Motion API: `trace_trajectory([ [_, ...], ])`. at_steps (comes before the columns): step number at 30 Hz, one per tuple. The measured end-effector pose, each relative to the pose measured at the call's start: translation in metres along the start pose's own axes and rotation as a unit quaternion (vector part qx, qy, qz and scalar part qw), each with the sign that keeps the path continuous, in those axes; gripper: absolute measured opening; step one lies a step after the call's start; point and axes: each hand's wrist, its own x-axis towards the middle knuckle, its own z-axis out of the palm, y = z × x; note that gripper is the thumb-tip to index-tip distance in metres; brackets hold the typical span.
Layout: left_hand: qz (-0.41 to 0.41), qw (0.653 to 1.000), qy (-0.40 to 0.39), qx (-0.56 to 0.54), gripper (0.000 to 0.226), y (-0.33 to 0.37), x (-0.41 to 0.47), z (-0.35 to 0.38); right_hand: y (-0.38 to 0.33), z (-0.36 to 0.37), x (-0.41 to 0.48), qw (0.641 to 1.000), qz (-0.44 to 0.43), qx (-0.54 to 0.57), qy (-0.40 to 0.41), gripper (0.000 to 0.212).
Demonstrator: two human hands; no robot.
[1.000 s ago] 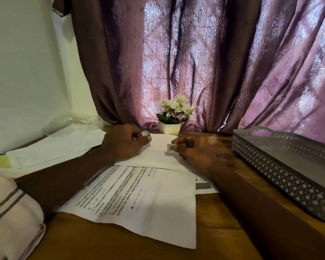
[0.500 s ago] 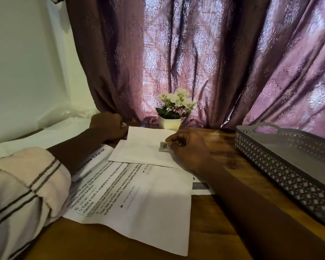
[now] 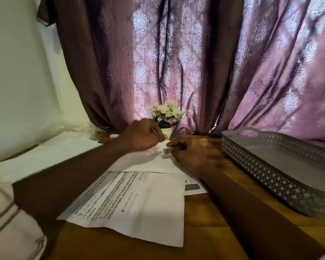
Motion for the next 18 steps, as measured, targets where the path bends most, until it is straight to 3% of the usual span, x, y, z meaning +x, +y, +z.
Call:
trace_trajectory([
  [6, 0.082, 0.995, 0.006, 0.064, 0.029, -0.021, -0.018, 0.054, -0.002, -0.027, 0.003, 0.996, 0.052, -0.068, 0.031, 0.012],
  [11, 0.114, 0.986, -0.001, 0.117, 0.027, -0.03, -0.018, 0.063, -0.001, -0.037, 0.005, 0.983, 0.166, 0.047, 0.064, 0.006],
  [15, 0.127, 0.985, -0.002, 0.114, 0.029, -0.034, -0.019, 0.063, 0.0, -0.041, 0.006, 0.979, 0.179, 0.058, 0.076, 0.019],
  [18, 0.121, 0.986, 0.002, 0.117, 0.029, -0.033, -0.021, 0.065, 0.002, -0.043, 0.004, 0.979, 0.184, 0.032, 0.087, 0.013],
])
